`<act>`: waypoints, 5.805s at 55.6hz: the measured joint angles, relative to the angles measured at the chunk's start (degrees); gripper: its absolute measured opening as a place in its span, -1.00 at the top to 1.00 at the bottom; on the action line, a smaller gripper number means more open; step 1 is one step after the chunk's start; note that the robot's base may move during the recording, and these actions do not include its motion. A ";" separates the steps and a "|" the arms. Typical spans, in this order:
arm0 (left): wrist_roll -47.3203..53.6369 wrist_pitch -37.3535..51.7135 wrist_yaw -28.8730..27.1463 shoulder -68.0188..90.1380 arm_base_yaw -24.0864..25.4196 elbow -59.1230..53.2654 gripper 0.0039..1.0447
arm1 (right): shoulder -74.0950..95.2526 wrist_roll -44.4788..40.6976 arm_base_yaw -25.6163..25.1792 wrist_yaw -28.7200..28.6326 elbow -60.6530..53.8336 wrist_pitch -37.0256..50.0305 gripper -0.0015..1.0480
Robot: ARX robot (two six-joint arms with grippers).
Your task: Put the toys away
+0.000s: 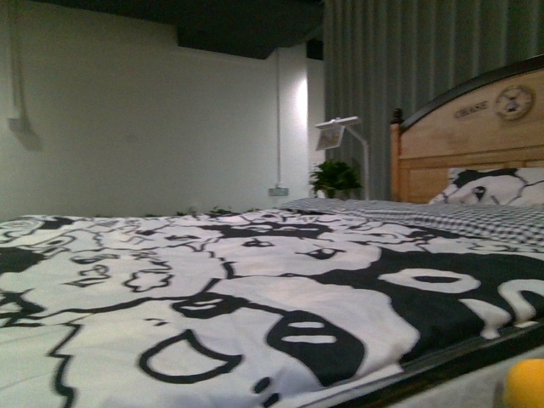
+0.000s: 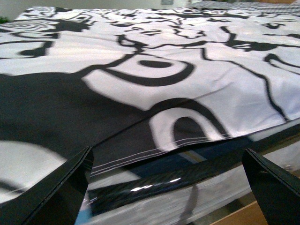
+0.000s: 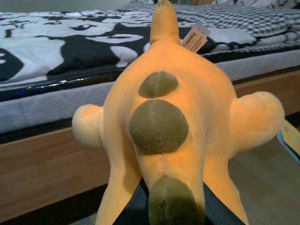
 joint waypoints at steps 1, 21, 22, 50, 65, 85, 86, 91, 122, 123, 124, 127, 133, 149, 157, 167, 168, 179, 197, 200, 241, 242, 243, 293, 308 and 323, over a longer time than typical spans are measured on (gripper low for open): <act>0.00 0.02 0.02 0.00 0.00 0.00 -0.89 | 0.00 0.00 0.00 -0.04 0.00 0.00 0.87; 0.00 0.00 0.09 -0.02 0.00 0.00 -0.89 | 0.02 0.00 0.02 -0.24 0.00 0.00 0.87; 0.00 0.00 0.07 -0.02 -0.02 0.00 -0.89 | 0.02 0.00 0.02 -0.22 -0.02 0.00 0.87; 0.00 0.00 -0.02 -0.02 -0.02 0.00 -0.89 | 0.04 0.00 0.02 -0.35 0.00 0.00 0.87; 0.00 0.00 0.09 -0.02 0.00 0.00 -0.89 | 0.04 0.00 0.02 -0.20 0.00 0.00 0.87; 0.00 0.00 0.11 0.04 -0.04 0.00 -0.89 | 0.04 0.00 -0.02 -0.72 0.00 0.00 0.87; 0.00 0.00 0.13 0.04 -0.04 0.00 -0.89 | 0.04 0.00 -0.04 -0.70 0.00 0.00 0.87; 0.00 0.00 0.13 0.04 -0.04 0.00 -0.89 | 0.04 0.00 -0.04 -0.42 0.00 0.00 0.87; 0.00 0.00 0.13 0.04 -0.04 0.00 -0.89 | 0.04 0.00 -0.04 -0.42 -0.02 0.00 0.87; 0.00 0.00 0.13 0.04 -0.04 0.00 -0.89 | 0.04 0.00 -0.04 -0.42 0.00 0.00 0.87; 0.00 0.00 0.13 0.04 -0.04 0.00 -0.89 | 0.04 0.00 -0.04 -0.42 0.00 0.00 0.87; 0.00 0.00 0.13 0.04 -0.04 0.00 -0.89 | 0.04 0.00 -0.04 -0.44 0.00 0.00 0.87; 0.00 0.00 0.13 0.04 -0.04 0.00 -0.89 | 0.04 0.00 -0.04 -0.42 0.00 0.00 0.87; 0.00 0.00 0.11 -0.02 -0.02 0.00 -0.89 | 0.04 0.00 -0.04 -0.44 0.00 0.00 0.87; 0.00 0.00 0.13 0.00 -0.02 0.00 -0.89 | 0.07 0.00 -0.04 -0.42 0.00 0.00 0.87; 0.00 0.00 0.13 -0.02 0.00 0.00 -0.89 | 0.07 0.00 -0.04 -0.42 0.00 0.00 0.87; 0.00 0.00 0.13 -0.02 0.00 0.00 -0.89 | 0.07 0.00 -0.04 -0.42 0.00 0.00 0.87; 0.00 0.00 0.13 -0.02 0.00 0.00 -0.89 | 0.07 0.00 -0.04 -0.42 0.00 0.00 0.87; 0.00 0.00 0.13 -0.02 0.00 0.00 -0.89 | 0.07 0.00 -0.04 -0.46 0.00 0.00 0.87; 0.00 0.00 0.11 -0.02 0.00 0.00 -0.89 | 0.07 0.00 -0.04 -0.44 0.00 0.00 0.87; 0.00 0.00 0.09 -0.02 0.00 0.00 -0.89 | 0.07 0.00 -0.04 -0.46 0.00 0.00 0.87; 0.00 0.00 0.09 -0.02 0.00 0.00 -0.89 | 0.07 0.00 -0.04 -0.48 0.00 0.00 0.87; 0.00 0.00 0.11 -0.02 0.00 0.00 -0.89 | 0.07 0.00 -0.04 -0.44 0.00 0.00 0.87; 0.00 0.02 -0.17 0.00 0.07 0.00 -0.89 | 0.09 0.00 0.04 -0.63 0.00 0.00 0.87; 0.00 0.02 0.00 0.00 0.02 0.00 -0.89 | 0.09 0.00 0.00 -0.13 0.00 -0.02 0.87; 0.00 0.02 0.02 0.00 -0.04 0.00 -0.89 | 0.09 0.00 0.00 -0.20 0.00 -0.02 0.87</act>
